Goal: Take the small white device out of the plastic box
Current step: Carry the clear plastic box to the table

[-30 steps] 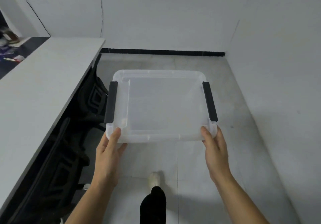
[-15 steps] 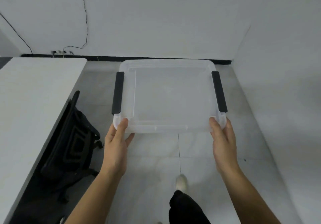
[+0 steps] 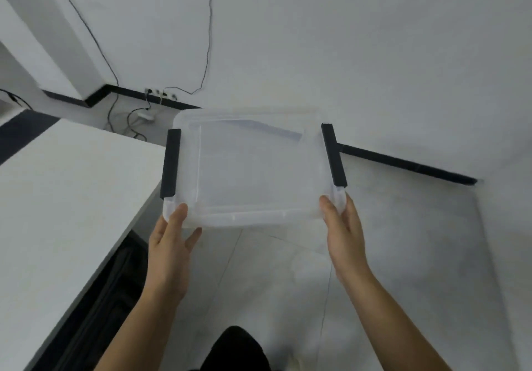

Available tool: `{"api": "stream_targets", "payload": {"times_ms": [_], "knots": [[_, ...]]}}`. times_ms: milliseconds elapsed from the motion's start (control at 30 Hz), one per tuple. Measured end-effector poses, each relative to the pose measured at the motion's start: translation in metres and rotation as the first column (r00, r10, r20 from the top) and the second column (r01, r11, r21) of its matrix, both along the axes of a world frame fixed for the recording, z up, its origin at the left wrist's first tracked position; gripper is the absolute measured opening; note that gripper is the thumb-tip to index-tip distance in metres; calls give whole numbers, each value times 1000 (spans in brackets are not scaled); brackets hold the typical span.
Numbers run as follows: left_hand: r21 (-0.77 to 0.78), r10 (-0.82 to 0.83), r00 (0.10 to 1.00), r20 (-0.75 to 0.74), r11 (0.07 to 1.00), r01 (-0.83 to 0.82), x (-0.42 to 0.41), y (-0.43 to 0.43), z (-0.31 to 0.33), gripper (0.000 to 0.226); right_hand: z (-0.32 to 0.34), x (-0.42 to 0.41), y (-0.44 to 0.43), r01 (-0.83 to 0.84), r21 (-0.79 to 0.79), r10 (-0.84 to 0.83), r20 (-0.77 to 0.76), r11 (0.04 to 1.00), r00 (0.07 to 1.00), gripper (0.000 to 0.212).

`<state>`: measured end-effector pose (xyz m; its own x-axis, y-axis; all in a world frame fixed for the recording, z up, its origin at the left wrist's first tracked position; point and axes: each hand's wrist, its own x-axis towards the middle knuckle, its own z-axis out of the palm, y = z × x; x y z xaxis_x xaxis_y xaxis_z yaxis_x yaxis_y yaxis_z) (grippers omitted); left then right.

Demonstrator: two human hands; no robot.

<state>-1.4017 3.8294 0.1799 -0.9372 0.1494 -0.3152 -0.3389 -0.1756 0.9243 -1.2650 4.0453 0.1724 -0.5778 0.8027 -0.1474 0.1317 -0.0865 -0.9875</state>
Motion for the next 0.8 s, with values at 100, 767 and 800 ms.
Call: {"api": "stream_targets", "payload": {"times_ms": [100, 767, 800], "knots": [[34, 128, 992, 12, 991, -128, -70, 21, -15, 34, -4, -94, 35, -126, 25, 125, 21, 992, 992, 44], [-9, 328, 930, 165, 944, -331, -579, 135, -64, 17, -48, -652, 166, -296, -43, 299, 127, 954, 946, 53], [-18, 378, 907, 185, 924, -381, -600, 133, -70, 16, -56, -684, 168, -338, -47, 342, 144, 940, 929, 55]]}}
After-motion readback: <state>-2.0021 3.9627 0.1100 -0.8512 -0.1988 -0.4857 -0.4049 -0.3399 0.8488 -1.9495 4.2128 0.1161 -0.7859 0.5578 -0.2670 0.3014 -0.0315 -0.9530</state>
